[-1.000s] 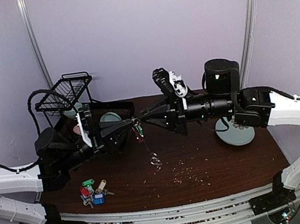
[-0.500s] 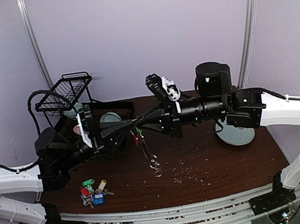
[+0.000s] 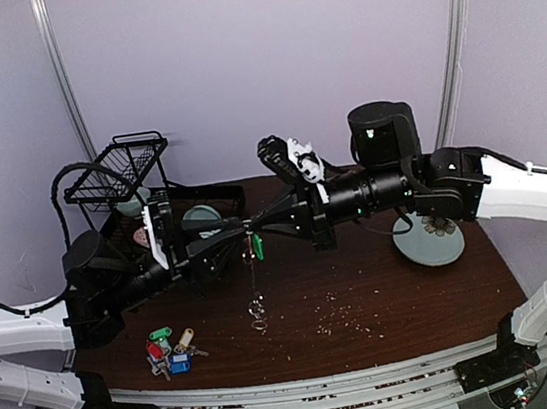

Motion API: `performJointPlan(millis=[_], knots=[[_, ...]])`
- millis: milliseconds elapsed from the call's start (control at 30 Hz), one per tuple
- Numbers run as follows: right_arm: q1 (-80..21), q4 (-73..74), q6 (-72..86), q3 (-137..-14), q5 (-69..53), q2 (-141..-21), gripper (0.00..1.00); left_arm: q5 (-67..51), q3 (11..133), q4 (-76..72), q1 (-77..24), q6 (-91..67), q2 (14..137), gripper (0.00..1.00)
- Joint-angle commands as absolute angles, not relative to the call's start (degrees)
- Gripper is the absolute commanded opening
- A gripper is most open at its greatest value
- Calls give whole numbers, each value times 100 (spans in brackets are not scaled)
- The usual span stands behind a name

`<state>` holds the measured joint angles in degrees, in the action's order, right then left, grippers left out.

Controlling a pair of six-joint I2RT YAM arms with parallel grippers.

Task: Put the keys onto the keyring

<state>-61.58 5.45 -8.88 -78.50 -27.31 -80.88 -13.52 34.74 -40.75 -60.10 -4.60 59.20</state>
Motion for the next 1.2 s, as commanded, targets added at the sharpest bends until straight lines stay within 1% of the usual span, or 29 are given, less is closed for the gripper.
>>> performJointPlan(millis=[0,67,167,233,300,367,567,667,900,967,1067,1167], knots=[[-6174,2309,-1797,-8790,-1575,-8166,0,-1123,4061,-2524,-5968,-124,5521,33],[-6285,3045,-2166,-9190,-1082,-8351,0,-1073,4397,-1706,-5968,120,5485,36],[-6478,3929,-2627,-9752,-576,-8656,0,-1046,4988,-544,-5972,393,5681,37],[-6590,4197,-2809,-10013,-393,-8799,0,-1136,5297,-176,-5968,499,5870,36],[-6668,4133,-2876,-10062,-334,-8805,0,-1244,5496,-32,-5968,591,6024,34],[-6735,4036,-2895,-10070,-383,-8789,0,-1259,5552,-9,-5968,656,6114,30],[-6872,3997,-2927,-10183,-529,-8841,0,-1576,5583,119,-5968,868,6207,29],[-6892,3982,-2938,-10197,-654,-8831,0,-1522,5558,139,-5968,886,6196,29],[-6969,4040,-3005,-10266,-692,-8892,0,-1519,5635,119,-5968,942,6249,15],[-6977,4034,-3016,-10265,-693,-8904,0,-1541,5634,87,-5968,949,6258,12],[-6980,4018,-3004,-10274,-717,-8921,0,-1573,5619,9,-5968,945,6275,0],[-6980,3878,-2896,-10172,-772,-8856,0,-1562,5484,-227,-5968,832,6205,0]])
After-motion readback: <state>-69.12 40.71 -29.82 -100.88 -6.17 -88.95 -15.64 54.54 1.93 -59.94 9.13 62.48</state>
